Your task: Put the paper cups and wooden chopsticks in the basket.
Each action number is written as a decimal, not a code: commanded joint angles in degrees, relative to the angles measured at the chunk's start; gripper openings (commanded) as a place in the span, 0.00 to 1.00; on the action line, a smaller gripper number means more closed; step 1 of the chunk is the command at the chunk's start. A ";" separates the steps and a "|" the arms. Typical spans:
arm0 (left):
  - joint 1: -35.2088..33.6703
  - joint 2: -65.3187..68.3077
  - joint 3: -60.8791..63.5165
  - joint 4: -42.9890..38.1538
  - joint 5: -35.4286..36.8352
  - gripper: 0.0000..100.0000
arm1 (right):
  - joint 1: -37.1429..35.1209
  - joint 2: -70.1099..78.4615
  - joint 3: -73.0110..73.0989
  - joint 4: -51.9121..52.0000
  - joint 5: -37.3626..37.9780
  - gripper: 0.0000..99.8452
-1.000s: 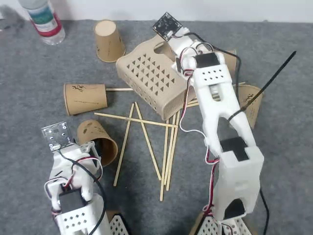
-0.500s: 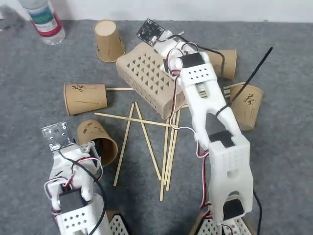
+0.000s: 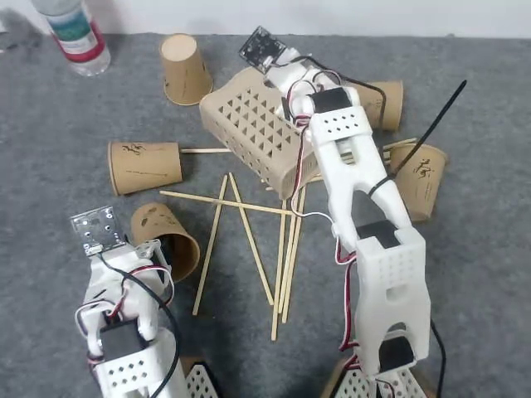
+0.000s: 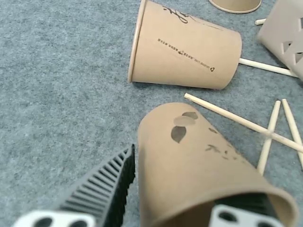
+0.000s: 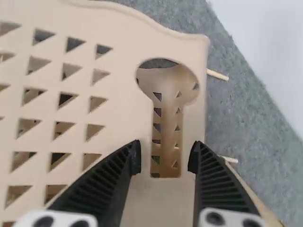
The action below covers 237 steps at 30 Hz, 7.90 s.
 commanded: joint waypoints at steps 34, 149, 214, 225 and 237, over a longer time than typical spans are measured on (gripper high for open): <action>-0.18 -1.32 -0.31 0.18 0.09 0.26 | 5.32 -1.19 -2.55 22.02 10.55 0.18; 33.76 66.90 -100.35 39.30 -0.35 0.35 | 7.87 -124.79 99.52 -4.53 -26.64 0.01; 51.08 89.67 -102.11 27.60 -20.57 0.01 | -5.85 -138.68 106.64 6.37 -17.58 0.25; 52.40 95.03 -102.29 30.77 -20.57 0.01 | -5.76 -138.68 99.34 13.23 -17.93 0.25; 53.63 85.63 -104.84 36.92 -20.84 0.01 | 13.05 -138.68 99.78 9.19 -23.65 0.25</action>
